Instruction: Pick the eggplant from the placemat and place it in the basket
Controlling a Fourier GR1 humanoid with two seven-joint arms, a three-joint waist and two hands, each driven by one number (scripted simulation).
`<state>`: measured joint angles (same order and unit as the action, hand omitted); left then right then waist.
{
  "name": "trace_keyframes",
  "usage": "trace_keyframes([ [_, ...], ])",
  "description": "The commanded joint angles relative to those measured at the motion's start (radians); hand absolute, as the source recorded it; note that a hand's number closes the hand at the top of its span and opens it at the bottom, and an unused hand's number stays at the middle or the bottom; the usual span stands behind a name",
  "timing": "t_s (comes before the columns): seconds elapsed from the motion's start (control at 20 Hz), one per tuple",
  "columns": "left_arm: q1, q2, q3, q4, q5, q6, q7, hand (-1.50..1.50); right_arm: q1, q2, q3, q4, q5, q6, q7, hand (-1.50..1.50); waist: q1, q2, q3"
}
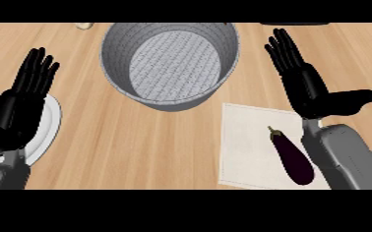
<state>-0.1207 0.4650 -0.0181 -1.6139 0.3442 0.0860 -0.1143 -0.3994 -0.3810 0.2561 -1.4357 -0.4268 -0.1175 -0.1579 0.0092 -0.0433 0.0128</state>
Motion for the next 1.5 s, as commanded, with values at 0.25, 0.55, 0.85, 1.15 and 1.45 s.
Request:
trace_keyframes([
  [0.25, 0.19, 0.133, -0.051, 0.211, -0.206, 0.074, 0.183, 0.0, 0.022, 0.009, 0.159, -0.434, 0.205, 0.074, -0.367, 1.5, -0.078, 0.006, -0.007],
  [0.55, 0.249, 0.115, -0.058, 0.245, -0.194, 0.088, 0.228, 0.0, 0.063, -0.07, 0.034, -0.462, 0.55, -0.223, -0.495, -1.5, -0.2, -0.028, -0.008],
  [0.85, 0.307, 0.114, -0.021, 0.283, -0.201, 0.15, 0.248, 0.0, 0.327, -0.078, -0.142, -0.453, 0.736, -0.525, -0.469, -1.5, -0.329, -0.023, -0.009],
  [1.15, 0.334, 0.107, -0.02, 0.251, -0.209, 0.173, 0.248, 0.0, 0.706, -0.173, -0.088, -0.445, 0.971, -0.549, -0.465, -1.5, -0.307, -0.001, -0.02],
  [1.45, 0.327, 0.086, -0.055, 0.218, -0.245, 0.199, 0.249, 0.0, 1.044, -0.186, -0.056, -0.526, 1.201, -0.672, -0.521, -1.5, -0.25, 0.011, -0.018],
])
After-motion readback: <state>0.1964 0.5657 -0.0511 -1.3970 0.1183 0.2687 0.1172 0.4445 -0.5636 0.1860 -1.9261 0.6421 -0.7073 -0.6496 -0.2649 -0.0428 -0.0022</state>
